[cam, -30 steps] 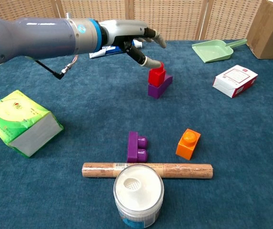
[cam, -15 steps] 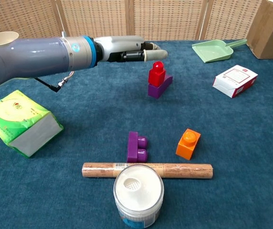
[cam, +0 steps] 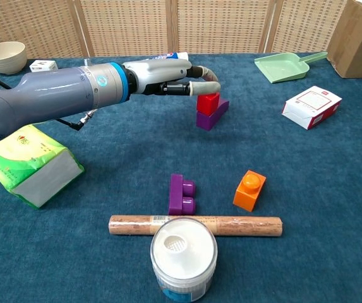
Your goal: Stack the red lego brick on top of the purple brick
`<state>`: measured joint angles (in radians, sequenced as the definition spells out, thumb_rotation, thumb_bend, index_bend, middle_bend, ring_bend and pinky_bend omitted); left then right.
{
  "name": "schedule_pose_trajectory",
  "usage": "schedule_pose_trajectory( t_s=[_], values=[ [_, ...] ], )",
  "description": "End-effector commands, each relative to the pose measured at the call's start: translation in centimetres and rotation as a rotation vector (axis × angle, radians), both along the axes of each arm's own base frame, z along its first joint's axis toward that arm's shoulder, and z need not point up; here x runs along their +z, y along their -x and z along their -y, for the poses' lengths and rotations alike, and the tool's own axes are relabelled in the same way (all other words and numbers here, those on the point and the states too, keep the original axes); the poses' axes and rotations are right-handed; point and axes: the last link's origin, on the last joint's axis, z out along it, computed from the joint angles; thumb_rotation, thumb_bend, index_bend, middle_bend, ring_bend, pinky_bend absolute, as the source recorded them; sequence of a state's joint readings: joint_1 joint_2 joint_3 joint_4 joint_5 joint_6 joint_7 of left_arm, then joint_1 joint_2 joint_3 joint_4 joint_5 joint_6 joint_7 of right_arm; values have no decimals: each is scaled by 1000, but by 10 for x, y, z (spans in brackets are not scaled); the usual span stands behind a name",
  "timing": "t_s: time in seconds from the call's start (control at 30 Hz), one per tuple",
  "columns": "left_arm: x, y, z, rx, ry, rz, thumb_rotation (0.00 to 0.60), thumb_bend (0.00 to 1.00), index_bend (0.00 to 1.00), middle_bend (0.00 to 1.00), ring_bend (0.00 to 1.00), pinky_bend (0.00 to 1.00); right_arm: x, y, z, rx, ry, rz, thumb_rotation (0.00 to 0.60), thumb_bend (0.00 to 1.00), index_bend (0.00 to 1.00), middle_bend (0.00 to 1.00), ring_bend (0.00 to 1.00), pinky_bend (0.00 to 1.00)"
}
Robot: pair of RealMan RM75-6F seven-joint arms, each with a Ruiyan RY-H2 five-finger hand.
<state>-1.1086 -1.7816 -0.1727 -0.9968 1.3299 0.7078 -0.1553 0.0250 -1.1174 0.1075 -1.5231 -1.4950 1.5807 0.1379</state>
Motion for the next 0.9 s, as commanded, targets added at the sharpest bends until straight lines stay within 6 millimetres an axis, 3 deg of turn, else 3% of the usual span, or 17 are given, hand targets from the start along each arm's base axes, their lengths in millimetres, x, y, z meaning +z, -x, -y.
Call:
schedule_pose_trajectory(
  t_s=[0.03, 0.33, 0.53, 0.73, 0.9],
  values=[
    [-1, 0, 0, -2, -5, 5, 0, 228, 109, 0, 0, 0, 0, 0, 0, -1, 1, -1, 600, 212, 300, 183, 55, 229],
    [5, -9, -3, -14, -30, 48, 0, 226, 110, 0, 0, 0, 1, 1, 0, -4, 2, -2, 600, 213, 300, 183, 55, 228],
    [23, -15, -7, -14, -56, 104, 0, 227, 112, 0, 0, 0, 4, 1, 1, -1, 10, -8, 600, 212, 300, 183, 55, 228],
    [56, -4, -2, 1, -77, 138, 0, 226, 111, 0, 0, 0, 8, -2, 6, 5, 12, -25, 600, 212, 300, 183, 54, 228],
    [106, 30, 23, 33, -127, 139, 0, 225, 115, 0, 0, 0, 8, -8, 14, 28, 7, -40, 600, 212, 302, 183, 55, 229]
  ],
)
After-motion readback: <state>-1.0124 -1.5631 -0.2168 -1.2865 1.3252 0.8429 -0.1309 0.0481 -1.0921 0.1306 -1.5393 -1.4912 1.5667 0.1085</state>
